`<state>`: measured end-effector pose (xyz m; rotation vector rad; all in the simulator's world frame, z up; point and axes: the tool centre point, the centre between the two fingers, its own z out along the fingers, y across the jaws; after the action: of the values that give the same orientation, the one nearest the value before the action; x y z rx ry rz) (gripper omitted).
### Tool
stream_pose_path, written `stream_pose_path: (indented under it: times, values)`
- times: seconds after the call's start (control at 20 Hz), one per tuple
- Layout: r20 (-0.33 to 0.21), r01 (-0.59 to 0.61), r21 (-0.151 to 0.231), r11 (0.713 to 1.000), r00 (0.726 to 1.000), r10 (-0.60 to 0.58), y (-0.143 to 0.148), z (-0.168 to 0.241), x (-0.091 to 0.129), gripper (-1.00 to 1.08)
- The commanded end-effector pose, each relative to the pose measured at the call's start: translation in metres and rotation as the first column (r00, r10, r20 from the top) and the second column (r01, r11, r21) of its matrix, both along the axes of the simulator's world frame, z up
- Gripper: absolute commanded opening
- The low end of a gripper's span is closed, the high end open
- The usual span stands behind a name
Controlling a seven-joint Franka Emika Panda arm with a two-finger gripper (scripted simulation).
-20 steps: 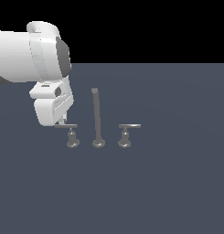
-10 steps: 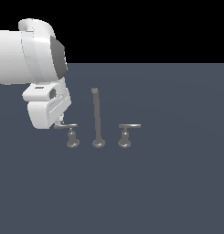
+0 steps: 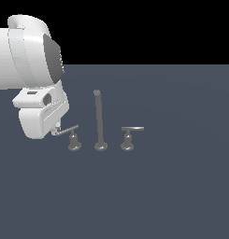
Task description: Turn on the faucet by rotating a designated handle.
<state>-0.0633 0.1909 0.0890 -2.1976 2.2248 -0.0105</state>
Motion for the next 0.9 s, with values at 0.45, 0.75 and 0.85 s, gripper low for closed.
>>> stream_pose_path:
  times: [0.45, 0.75, 0.85]
  values:
    - [-0.013, -0.005, -0.004, 1.0, 1.0, 0.005, -0.022, 0.0, -0.027, -1.0]
    - [-0.015, -0.04, 0.002, 0.999, 0.999, 0.04, -0.013, 0.0, -0.039, -1.0]
    - [-0.015, -0.031, 0.0, 1.0, 0.999, 0.031, -0.027, 0.0, -0.036, -1.0]
